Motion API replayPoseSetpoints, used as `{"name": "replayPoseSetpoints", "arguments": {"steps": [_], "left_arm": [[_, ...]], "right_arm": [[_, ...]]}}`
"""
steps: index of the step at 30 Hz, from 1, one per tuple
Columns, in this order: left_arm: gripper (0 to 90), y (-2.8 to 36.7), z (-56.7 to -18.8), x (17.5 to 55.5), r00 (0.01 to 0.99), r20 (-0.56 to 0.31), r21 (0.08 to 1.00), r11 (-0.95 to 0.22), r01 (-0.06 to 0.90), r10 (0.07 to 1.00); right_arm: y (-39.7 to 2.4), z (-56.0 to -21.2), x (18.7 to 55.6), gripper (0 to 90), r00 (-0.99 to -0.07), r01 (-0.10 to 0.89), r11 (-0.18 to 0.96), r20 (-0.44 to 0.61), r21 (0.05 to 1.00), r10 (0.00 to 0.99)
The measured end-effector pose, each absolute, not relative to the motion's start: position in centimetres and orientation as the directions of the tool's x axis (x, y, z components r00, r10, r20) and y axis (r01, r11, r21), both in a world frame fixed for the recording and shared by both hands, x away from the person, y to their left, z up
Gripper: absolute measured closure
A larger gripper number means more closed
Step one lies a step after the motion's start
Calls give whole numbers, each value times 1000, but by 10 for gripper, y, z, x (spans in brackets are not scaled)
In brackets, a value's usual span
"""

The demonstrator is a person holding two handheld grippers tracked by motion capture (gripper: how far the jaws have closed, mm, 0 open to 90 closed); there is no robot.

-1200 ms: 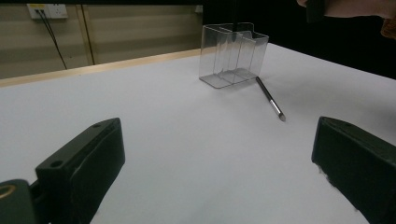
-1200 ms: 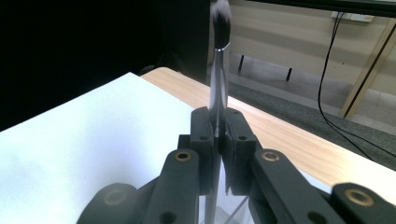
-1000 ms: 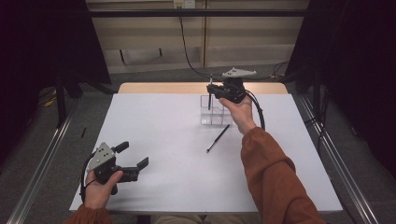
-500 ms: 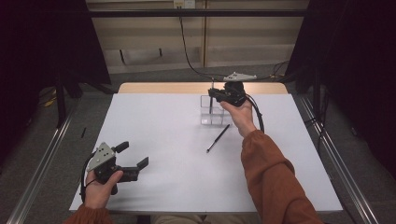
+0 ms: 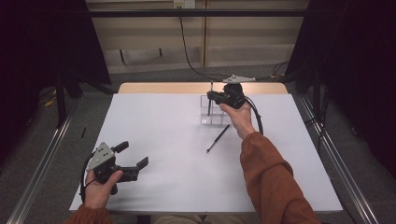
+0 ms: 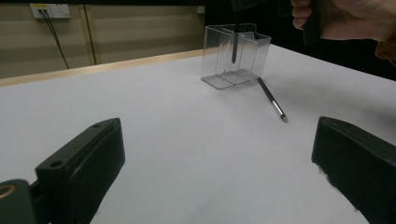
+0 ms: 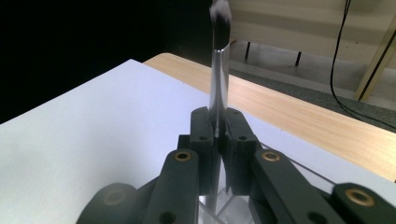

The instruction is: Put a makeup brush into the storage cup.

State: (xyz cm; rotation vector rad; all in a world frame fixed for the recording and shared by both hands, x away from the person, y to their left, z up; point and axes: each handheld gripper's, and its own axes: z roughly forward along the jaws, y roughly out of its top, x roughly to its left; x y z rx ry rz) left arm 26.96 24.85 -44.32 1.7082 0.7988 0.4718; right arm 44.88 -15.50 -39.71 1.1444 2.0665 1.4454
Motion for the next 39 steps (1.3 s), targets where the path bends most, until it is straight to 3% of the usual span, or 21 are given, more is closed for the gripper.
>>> {"name": "replayPoseSetpoints", "arguments": {"steps": [6,11,17,32,39], "left_arm": [[26,248,-443,270,690,-88,954,-137,265,719],[26,248,-443,270,690,-88,954,-138,265,718],[26,246,-444,269,693,-83,953,-146,265,717],[26,246,-443,269,693,-75,953,-152,261,717],[24,246,-443,268,695,-73,955,-150,255,716]], "right_arm": [[-154,-398,449,782,-600,410,142,149,901,786],[-154,-399,448,673,-591,412,138,149,901,792],[-158,-400,443,472,-581,397,120,148,910,800],[-167,-401,428,92,-611,355,108,143,929,779],[-172,-400,417,25,-627,341,100,147,935,765]]}}
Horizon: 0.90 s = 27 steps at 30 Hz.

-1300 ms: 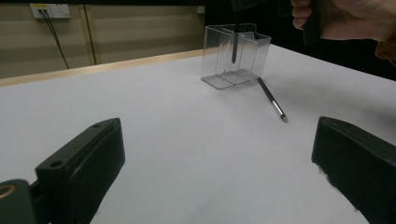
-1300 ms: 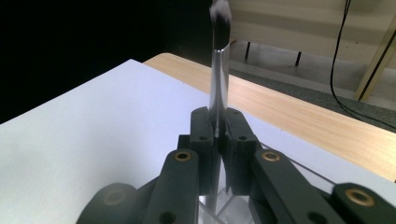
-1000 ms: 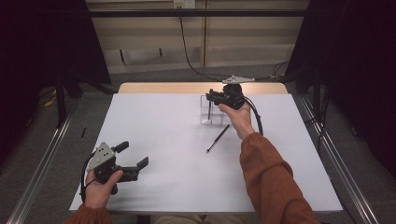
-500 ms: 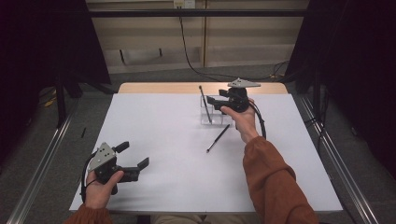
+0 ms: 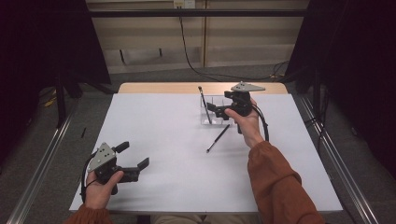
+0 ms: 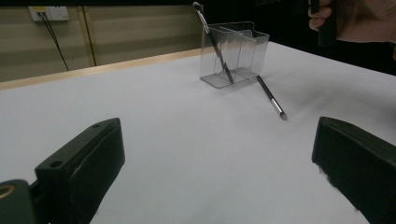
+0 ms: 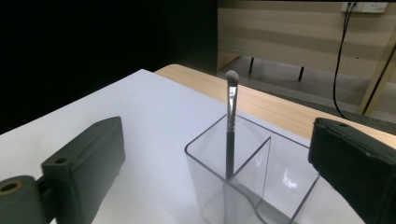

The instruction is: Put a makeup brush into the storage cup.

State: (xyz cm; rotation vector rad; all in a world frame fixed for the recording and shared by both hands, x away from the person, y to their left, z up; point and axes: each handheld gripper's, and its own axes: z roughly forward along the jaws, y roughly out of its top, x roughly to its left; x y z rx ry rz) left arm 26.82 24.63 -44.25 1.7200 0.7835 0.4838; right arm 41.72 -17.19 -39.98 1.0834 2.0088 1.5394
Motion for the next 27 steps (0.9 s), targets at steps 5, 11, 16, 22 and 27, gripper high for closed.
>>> {"name": "replayPoseSetpoints", "arguments": {"steps": [5,11,16,22,27], "left_arm": [[23,246,-442,268,693,-77,955,-147,257,717],[23,246,-442,267,685,-76,956,-142,257,725],[23,248,-441,266,685,-73,958,-139,250,725],[23,248,-441,266,680,-77,958,-133,252,729],[23,249,-440,264,678,-77,960,-129,249,731]], "right_arm": [[-181,-403,405,8,-632,334,85,157,939,759],[-194,-407,394,14,-619,334,80,154,939,770],[-202,-409,380,20,-614,323,72,151,944,775],[-210,-413,368,19,-620,325,77,151,943,770],[-216,-415,357,12,-644,321,57,174,945,745]]}}
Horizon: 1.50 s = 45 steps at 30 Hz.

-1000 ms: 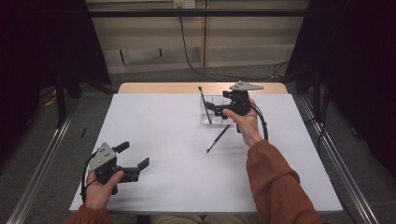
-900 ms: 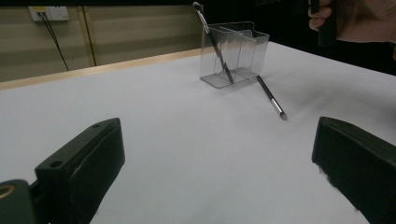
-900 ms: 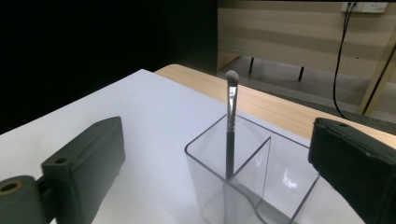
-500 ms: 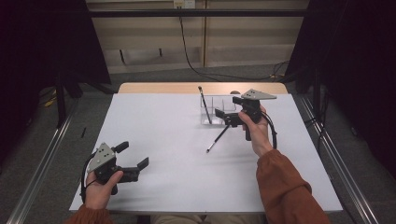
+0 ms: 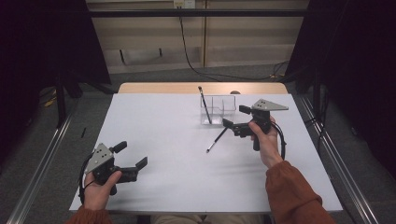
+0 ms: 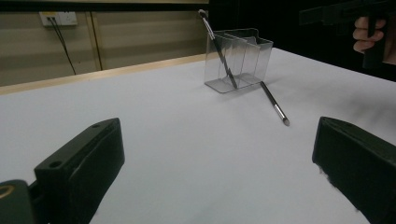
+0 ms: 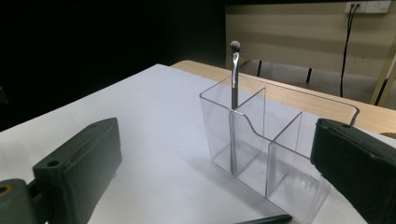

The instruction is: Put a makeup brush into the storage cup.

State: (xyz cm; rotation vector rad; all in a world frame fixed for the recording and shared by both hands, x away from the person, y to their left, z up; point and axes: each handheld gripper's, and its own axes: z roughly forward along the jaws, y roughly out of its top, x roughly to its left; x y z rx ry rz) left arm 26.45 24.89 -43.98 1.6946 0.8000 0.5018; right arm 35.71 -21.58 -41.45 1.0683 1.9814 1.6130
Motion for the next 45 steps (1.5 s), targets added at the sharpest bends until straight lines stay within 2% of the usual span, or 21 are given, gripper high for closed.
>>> {"name": "replayPoseSetpoints", "arguments": {"steps": [14,32,45], "left_arm": [[23,248,-440,262,683,-70,959,-139,246,727],[23,247,-439,260,682,-68,960,-138,243,728],[23,250,-440,258,674,-66,961,-135,242,736]], "right_arm": [[-231,-416,331,15,-630,303,59,153,951,761],[-255,-414,293,30,-569,256,34,122,966,813],[-276,-421,256,26,-543,277,56,108,959,833]]}}
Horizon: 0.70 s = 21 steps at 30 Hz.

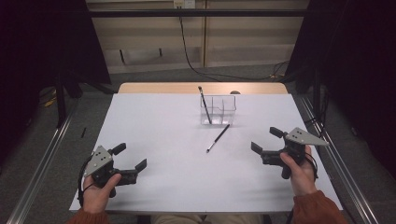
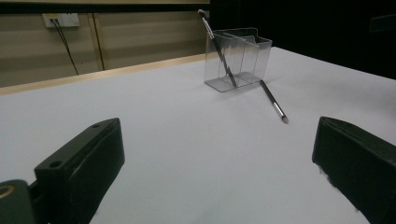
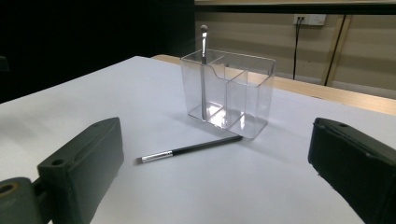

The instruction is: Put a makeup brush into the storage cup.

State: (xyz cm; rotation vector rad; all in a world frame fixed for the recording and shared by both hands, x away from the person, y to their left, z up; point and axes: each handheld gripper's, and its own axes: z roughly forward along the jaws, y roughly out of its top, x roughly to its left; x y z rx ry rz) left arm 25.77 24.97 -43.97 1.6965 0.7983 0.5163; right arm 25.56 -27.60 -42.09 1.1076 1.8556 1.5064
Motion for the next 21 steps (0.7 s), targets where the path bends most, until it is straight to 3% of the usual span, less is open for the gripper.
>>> {"name": "replayPoseSetpoints", "arguments": {"steps": [21], "left_arm": [[22,250,-441,254,681,-71,961,-134,243,729]], "right_arm": [[-295,-433,212,24,-495,306,63,102,950,863]]}}
